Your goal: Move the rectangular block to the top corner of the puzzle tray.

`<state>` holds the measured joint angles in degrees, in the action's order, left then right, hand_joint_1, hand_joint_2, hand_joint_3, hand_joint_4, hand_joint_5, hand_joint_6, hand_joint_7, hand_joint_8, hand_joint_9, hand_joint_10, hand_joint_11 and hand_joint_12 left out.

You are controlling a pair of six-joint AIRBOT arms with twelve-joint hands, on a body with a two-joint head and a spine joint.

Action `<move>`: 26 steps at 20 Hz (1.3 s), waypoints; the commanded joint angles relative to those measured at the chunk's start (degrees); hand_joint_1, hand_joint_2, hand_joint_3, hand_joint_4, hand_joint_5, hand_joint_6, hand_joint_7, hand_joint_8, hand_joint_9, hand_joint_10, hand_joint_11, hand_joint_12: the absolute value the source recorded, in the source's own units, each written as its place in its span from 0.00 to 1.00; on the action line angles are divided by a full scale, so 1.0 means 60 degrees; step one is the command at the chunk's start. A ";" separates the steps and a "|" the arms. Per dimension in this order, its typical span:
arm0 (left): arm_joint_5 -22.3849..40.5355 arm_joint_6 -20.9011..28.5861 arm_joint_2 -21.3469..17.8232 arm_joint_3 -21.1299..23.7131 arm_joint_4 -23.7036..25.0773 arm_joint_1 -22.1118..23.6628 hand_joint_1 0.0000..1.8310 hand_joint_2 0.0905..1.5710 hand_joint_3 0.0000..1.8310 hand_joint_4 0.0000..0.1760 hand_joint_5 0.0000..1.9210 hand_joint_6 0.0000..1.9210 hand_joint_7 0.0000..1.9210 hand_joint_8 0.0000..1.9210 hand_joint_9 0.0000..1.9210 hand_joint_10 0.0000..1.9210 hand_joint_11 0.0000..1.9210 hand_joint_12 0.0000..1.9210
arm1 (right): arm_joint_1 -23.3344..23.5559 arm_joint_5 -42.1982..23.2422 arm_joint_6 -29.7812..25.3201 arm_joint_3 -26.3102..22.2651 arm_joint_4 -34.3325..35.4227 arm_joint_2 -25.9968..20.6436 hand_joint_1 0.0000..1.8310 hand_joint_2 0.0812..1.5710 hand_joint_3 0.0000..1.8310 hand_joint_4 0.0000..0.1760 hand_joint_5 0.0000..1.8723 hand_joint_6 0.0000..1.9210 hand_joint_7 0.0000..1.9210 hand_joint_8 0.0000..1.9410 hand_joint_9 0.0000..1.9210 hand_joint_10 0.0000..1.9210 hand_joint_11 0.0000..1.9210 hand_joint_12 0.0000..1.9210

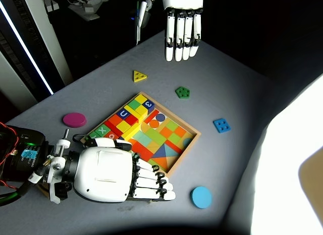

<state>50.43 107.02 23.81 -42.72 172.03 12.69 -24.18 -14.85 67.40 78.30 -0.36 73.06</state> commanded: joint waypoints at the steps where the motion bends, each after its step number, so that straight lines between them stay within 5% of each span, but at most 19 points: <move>1: -0.0786 0.0031 0.0010 0.0020 0.0092 0.0123 0.00 0.81 0.00 0.16 0.11 0.00 0.13 0.00 0.14 0.00 0.00 0.39 | 0.0081 -0.1116 0.0042 0.0044 0.0034 -0.0049 0.00 0.74 0.00 0.00 0.24 0.18 0.10 0.00 0.04 0.00 0.00 0.00; 6: -0.0786 0.0031 0.0009 0.0010 0.0092 0.0120 0.00 0.81 0.00 0.17 0.12 0.00 0.13 0.00 0.13 0.00 0.00 0.39 | 0.0520 -0.1242 -0.0037 -0.0109 0.0036 -0.0409 0.00 0.75 0.00 0.00 0.24 0.18 0.11 0.00 0.03 0.00 0.00 0.00; 14: -0.0786 0.0031 -0.0008 0.0013 0.0092 0.0116 0.00 0.80 0.00 0.18 0.12 0.00 0.13 0.00 0.13 0.00 0.00 0.39 | 0.1492 -0.1047 -0.0376 -0.1954 0.0039 -0.2606 0.00 0.74 0.00 0.00 0.26 0.19 0.14 0.01 0.06 0.01 0.00 0.00; 15: -0.0786 0.0031 -0.0010 0.0012 0.0092 0.0116 0.00 0.81 0.00 0.15 0.14 0.00 0.14 0.00 0.15 0.00 0.00 0.41 | 0.1653 -0.0890 -0.0448 -0.2419 0.0083 -0.3052 0.00 0.75 0.00 0.00 0.30 0.16 0.20 0.02 0.11 0.04 0.00 0.13; 17: -0.0786 0.0031 -0.0011 0.0013 0.0092 0.0119 0.02 0.80 0.00 0.10 0.21 0.01 0.24 0.01 0.23 0.01 0.06 0.42 | 0.1888 -0.0605 -0.0449 -0.3103 0.0208 -0.3700 0.00 0.75 0.00 0.00 0.37 0.18 0.34 0.05 0.24 0.12 0.00 0.61; 19: -0.0786 0.0031 -0.0017 0.0009 0.0092 0.0119 0.08 0.80 0.00 0.00 0.33 0.01 0.39 0.01 0.36 0.02 0.14 0.46 | 0.2135 -0.0360 -0.0452 -0.3963 0.0329 -0.4497 0.02 0.76 0.00 0.00 0.41 0.26 0.47 0.09 0.30 0.42 0.04 0.84; 21: -0.0786 0.0031 -0.0028 0.0009 0.0092 0.0119 0.06 0.81 0.00 0.00 0.44 0.01 0.52 0.02 0.49 0.05 0.20 0.58 | 0.2196 -0.0331 -0.0453 -0.4424 0.0388 -0.4873 0.06 0.75 0.00 0.00 0.47 0.43 0.51 0.40 0.37 0.71 0.20 0.98; 23: -0.0786 0.0031 -0.0028 0.0018 0.0092 0.0120 0.08 0.81 0.00 0.00 0.52 0.01 0.58 0.04 0.53 0.12 0.23 0.66 | 0.2233 -0.0322 -0.0404 -0.4689 0.0390 -0.4992 0.05 0.75 0.00 0.00 0.46 0.58 0.50 0.60 0.42 0.84 0.28 1.00; 25: -0.0786 0.0031 -0.0029 0.0010 0.0092 0.0121 0.10 0.80 0.00 0.00 0.59 0.03 0.63 0.12 0.48 0.45 0.26 0.75 | 0.2360 0.0012 -0.0409 -0.4755 0.0399 -0.4992 0.01 0.76 0.00 0.00 0.47 0.69 0.55 0.69 0.49 0.92 0.34 1.00; 26: -0.0786 0.0031 -0.0029 -0.0001 0.0092 0.0121 0.08 0.81 0.00 0.00 0.60 0.04 0.61 0.23 0.47 0.56 0.27 0.78 | 0.2479 0.0250 -0.0410 -0.4779 0.0451 -0.4992 0.00 0.76 0.00 0.00 0.49 0.73 0.59 0.73 0.54 0.95 0.39 1.00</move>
<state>50.41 107.02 23.75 -42.74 172.03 12.71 -9.85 -7.73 64.82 49.69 1.98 43.48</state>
